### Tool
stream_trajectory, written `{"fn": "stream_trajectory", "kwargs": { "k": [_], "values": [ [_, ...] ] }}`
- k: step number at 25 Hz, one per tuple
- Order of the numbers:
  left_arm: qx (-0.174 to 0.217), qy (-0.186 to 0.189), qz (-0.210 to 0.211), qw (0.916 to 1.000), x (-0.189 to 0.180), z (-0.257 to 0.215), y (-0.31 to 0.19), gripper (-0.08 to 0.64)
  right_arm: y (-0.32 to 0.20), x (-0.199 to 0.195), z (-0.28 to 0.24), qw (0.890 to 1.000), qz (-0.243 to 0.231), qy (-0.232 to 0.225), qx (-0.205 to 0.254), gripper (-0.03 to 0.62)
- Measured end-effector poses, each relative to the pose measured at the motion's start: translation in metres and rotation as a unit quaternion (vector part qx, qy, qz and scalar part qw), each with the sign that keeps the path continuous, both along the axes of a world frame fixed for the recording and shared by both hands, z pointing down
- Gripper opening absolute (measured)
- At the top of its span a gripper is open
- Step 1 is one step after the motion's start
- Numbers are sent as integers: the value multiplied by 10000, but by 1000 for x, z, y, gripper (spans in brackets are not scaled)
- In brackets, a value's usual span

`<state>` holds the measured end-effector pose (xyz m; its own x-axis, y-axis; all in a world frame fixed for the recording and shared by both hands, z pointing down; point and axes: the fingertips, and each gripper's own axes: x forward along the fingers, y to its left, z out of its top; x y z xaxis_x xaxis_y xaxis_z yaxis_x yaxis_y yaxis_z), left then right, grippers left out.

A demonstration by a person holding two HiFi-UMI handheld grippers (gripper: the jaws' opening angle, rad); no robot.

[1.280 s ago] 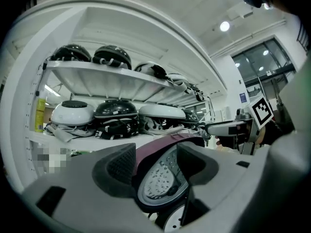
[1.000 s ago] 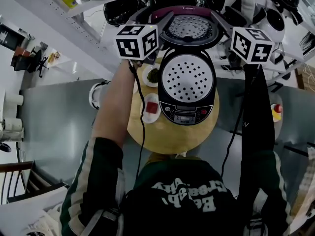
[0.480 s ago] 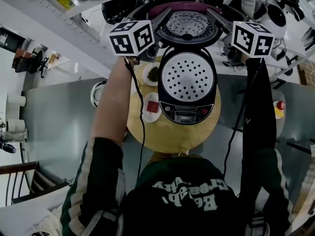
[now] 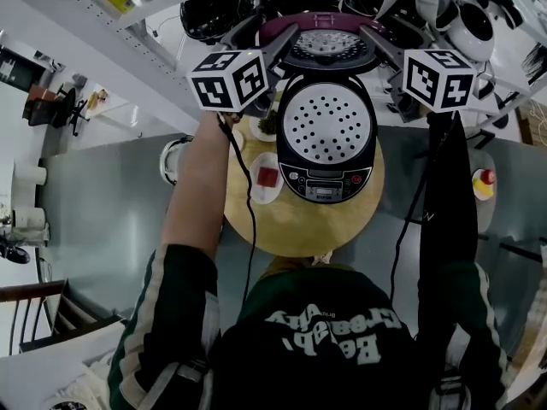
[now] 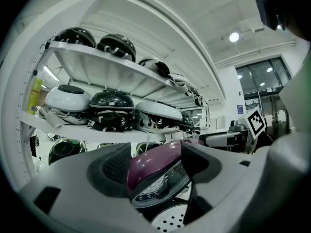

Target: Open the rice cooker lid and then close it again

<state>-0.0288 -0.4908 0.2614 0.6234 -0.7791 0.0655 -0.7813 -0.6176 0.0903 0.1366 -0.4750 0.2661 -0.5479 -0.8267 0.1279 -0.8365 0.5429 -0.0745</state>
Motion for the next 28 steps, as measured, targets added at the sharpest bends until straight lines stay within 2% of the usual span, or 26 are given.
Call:
{"fn": "stream_trajectory", "kwargs": {
  "k": [6, 14, 19, 28],
  "values": [
    [-81, 16, 162, 9998, -4, 11, 36, 310, 37, -2, 12, 9996, -63, 258, 54, 239],
    [-262, 310, 345, 9986, -9, 26, 80, 310, 81, -10, 29, 9986, -161, 503, -5, 244],
    [-284, 70, 461, 9985, -10, 40, 102, 310, 101, -19, 41, 9977, -346, 587, -43, 244],
    [-559, 68, 479, 9973, -13, 79, 143, 310, 136, -37, 78, 9951, -689, 630, -337, 233]
  ]
}}
